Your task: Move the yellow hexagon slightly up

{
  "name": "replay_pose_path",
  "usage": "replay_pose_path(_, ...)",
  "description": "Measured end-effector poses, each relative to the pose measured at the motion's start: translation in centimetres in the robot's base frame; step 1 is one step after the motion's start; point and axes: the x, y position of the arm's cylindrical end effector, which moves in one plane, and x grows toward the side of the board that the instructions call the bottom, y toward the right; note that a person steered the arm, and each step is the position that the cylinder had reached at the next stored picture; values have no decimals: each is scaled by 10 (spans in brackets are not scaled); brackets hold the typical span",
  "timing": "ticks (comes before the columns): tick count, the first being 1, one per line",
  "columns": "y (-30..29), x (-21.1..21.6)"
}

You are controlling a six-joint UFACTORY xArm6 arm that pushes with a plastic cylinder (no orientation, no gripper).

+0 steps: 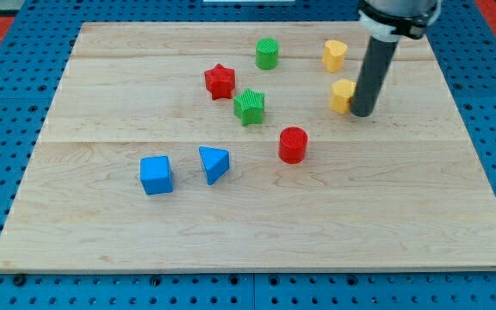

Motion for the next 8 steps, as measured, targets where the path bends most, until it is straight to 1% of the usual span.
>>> replay_pose_path(2,-25,15)
replay_pose_path(3,-60,-4)
replay_pose_path(4,-53,-10)
replay_pose_path(5,-10,-10)
replay_pose_path(6,13,-20)
replay_pose_path(7,26,-28)
replay_pose_path(8,27,-28)
